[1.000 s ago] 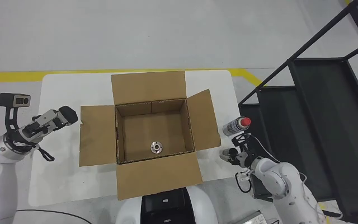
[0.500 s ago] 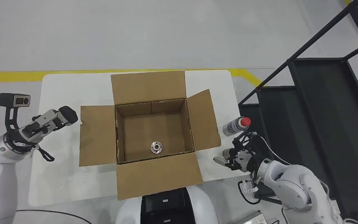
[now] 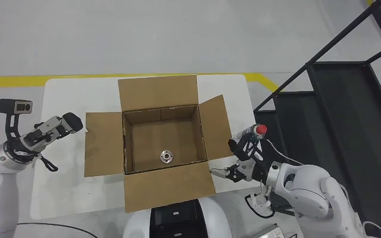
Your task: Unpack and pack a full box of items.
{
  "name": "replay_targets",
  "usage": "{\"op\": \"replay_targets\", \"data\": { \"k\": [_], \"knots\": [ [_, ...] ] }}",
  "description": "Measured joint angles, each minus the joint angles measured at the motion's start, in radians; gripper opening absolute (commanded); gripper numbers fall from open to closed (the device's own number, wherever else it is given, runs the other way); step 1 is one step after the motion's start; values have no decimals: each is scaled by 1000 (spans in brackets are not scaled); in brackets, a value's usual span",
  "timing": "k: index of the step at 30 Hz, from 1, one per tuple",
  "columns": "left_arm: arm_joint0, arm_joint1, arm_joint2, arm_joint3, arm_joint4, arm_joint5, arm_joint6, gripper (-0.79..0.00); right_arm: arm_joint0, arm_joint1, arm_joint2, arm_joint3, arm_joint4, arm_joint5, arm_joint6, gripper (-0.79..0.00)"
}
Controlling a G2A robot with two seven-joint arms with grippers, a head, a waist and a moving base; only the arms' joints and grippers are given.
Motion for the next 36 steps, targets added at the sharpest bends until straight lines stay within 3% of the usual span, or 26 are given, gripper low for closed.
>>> {"op": "replay_targets", "data": {
  "k": [9, 17, 36],
  "knots": [
    [0, 0, 0, 0, 0, 0, 0, 0, 256, -16, -340, 87, -172, 114, 49, 0],
    [0, 0, 0, 0, 0, 0, 0, 0, 490, -53, -568, 293, -249, 238, 34, 0],
    [0, 0, 0, 0, 0, 0, 0, 0, 518, -58, -586, 321, -255, 258, 31, 0]
  ]
}}
